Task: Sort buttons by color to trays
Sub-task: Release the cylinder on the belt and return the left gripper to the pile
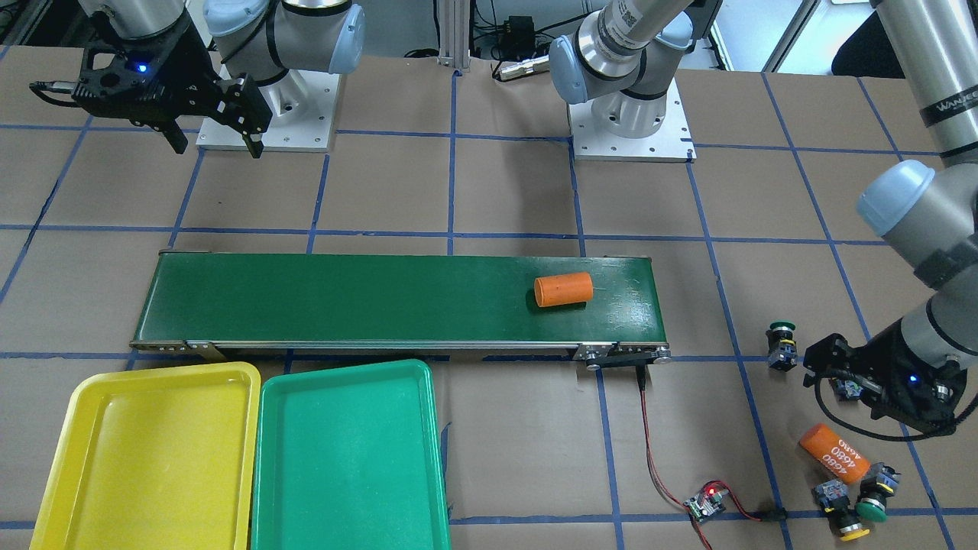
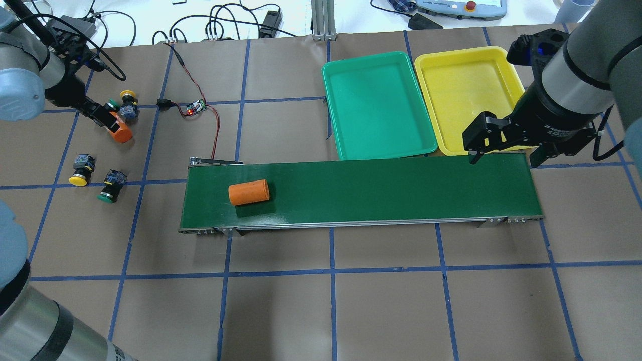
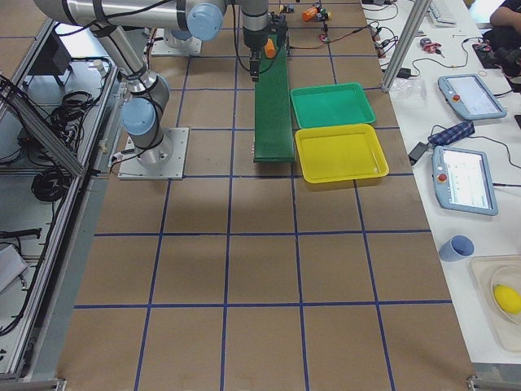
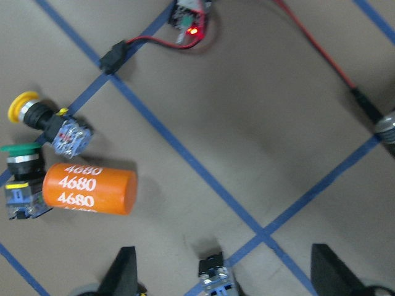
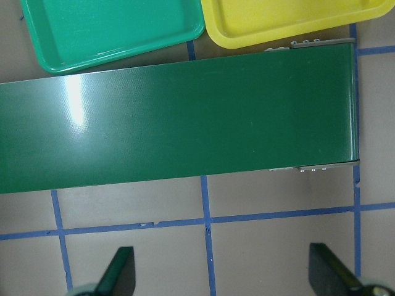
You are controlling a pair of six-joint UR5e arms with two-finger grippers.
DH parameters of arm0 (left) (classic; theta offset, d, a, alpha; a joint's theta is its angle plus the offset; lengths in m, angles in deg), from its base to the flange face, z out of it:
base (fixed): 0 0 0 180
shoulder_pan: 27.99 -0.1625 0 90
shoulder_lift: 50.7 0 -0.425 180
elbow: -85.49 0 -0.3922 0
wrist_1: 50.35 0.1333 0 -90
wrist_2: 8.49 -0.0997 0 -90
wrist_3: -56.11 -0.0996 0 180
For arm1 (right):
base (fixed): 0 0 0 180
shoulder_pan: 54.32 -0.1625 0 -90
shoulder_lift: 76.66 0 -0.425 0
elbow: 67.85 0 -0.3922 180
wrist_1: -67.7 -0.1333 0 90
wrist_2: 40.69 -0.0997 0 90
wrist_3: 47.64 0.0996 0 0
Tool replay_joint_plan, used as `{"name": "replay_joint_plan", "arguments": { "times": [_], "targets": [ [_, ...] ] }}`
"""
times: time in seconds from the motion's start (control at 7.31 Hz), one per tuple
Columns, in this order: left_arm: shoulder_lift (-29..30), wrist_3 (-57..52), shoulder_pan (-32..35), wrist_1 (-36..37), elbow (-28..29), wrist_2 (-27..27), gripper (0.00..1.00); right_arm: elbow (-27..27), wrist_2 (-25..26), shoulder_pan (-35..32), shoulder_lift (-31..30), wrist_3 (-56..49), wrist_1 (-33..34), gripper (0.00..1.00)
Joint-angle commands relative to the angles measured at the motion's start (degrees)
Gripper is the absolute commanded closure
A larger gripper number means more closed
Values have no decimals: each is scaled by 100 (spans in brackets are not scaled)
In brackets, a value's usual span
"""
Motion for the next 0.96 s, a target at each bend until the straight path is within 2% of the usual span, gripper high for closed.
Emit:
{"name": "replay_joint_plan", "arguments": {
  "times": [0.0, 0.14, 0.41, 0.55, 0.82],
  "targets": [
    [560, 1909, -174, 38, 430, 13, 0, 0, 41, 0, 4, -48, 4, 0],
    [710, 2332, -192, 73, 676, 4, 0, 17, 7, -9, -31, 31, -5, 0],
    [939, 4417, -175, 65, 1046, 57, 0, 8, 32, -9, 4, -47, 4, 0],
    [1053, 5359, -183, 65, 969, 92, 0, 17, -37, -9, -22, 39, -14, 0],
    [1343, 6218, -183, 65, 934, 83, 0, 9, -12, -9, 4, -21, -5, 0]
  ]
}}
